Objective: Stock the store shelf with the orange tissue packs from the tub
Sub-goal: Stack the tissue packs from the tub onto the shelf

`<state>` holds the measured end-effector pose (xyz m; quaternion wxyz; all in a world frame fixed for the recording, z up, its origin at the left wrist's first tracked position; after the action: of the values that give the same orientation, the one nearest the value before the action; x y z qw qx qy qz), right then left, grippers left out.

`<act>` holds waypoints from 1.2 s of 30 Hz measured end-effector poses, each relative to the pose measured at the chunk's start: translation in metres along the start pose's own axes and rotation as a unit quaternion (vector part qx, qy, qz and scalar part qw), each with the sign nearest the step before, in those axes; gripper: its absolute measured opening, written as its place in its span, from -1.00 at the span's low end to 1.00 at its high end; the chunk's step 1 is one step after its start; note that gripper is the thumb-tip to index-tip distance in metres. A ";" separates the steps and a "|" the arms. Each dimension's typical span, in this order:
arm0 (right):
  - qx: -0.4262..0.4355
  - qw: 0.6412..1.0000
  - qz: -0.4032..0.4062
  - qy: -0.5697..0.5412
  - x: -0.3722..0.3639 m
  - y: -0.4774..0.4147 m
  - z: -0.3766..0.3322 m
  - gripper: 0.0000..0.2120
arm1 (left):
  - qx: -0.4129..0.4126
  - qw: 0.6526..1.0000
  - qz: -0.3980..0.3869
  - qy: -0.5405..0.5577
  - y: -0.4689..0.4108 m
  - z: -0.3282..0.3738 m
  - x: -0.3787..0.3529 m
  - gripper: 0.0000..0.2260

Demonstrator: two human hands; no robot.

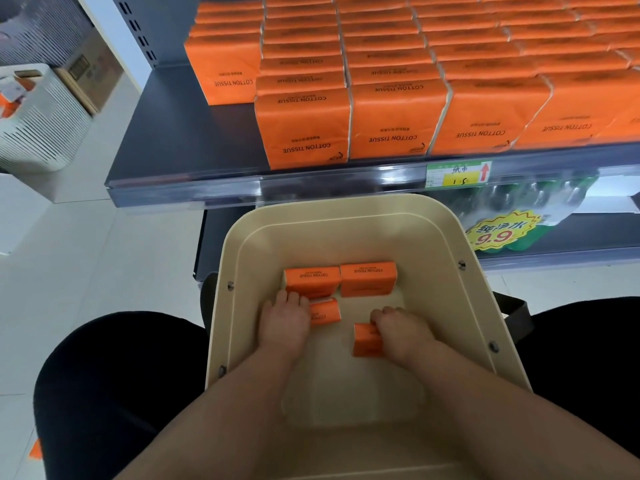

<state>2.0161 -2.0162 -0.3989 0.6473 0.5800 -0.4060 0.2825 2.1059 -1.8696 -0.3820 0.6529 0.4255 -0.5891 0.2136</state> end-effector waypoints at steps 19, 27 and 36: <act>-0.053 0.977 0.207 0.016 0.137 0.069 0.013 -0.72 | -0.010 0.981 0.097 0.170 0.040 -0.006 0.113 -0.74; -0.043 0.930 0.365 -0.008 0.212 0.117 0.008 -0.56 | -0.023 0.906 0.303 0.296 0.077 -0.033 0.219 -0.69; -0.024 0.864 0.502 -0.025 0.313 0.125 -0.009 -0.56 | 0.067 0.841 0.414 0.343 0.080 -0.092 0.271 -0.70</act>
<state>2.0730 -2.0192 -0.0660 0.4215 0.2889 -0.6647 0.5450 2.1558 -1.8120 -0.0945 0.6338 0.0841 -0.4333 0.6352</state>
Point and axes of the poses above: each hand's wrist, its own y-axis away from the middle knuckle, its own x-axis out of the back of the hand, z = x × y, the point moved 7 cm from there along -y, towards the middle knuckle, and after that the axes turned 5 degrees about y, right-handed, at the moved point
